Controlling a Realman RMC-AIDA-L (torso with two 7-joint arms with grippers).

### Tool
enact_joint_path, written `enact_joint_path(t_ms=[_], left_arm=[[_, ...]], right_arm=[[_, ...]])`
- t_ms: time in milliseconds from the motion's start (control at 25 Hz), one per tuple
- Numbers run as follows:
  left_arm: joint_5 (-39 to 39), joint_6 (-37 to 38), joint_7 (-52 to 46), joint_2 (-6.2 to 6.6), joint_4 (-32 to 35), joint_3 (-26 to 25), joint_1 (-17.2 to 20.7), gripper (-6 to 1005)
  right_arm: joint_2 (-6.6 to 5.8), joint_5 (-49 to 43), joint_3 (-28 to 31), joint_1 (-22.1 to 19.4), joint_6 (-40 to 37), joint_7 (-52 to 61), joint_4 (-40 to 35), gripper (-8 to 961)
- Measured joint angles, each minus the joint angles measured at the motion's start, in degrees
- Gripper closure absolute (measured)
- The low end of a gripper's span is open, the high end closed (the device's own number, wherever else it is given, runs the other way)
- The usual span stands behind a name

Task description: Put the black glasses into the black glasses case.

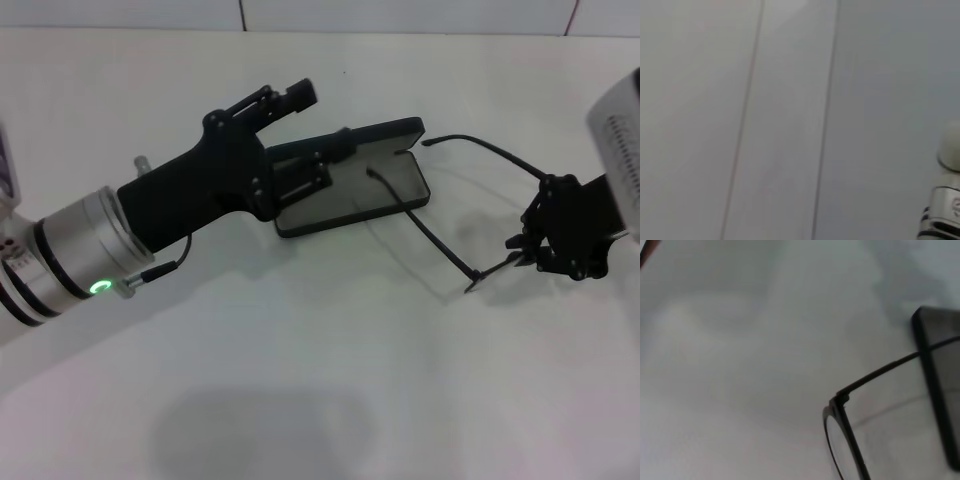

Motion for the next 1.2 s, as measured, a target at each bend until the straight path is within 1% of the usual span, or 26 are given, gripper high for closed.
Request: enact_joint_path(t_ms=[200,320,480,560,760,920,1200], left_arm=[[1.62,1.1,-1.69,0.54,-0.09,0.0,-1.75,287],[1.85,1.62,-2.8,0.86,-0.08,0.0,-2.31,287],[2.32,1.98,-3.65,1.01,-0.14,0.0,-3.13,288],[3.3,2.09,-3.88,1.17,-0.16,0.0,-3.76,288],[6.53,4.71,-6.67,1.92,-0.17,0.0,-5.86,288],[8.53,7.23,-9.58,2.54,-0.17,0.0,-8.03,289],[8.89,7.72,-13.53,2.86,-0.17,0.0,-11.03,289]], right_arm=[[0.07,5.95,4.57,-2.69,-0.41,-4.47,0.35,835],[0.05,9.34,6.26,-4.18,-1.47,-7.41,0.57,835],[0.03,13.77,9.94,-4.95,-4.54,-11.55,2.53,835],[0.04,16.64,10.94,-5.42,-4.61,-13.44,3.85,835],[0.23,27.22,10.89,-7.48,0.07,-19.84,7.76,835],[0.27,34.77,10.73,-7.85,2.49,-25.64,11.72,835],[0.37,39.05,10.58,-7.51,4.04,-31.25,14.93,835]])
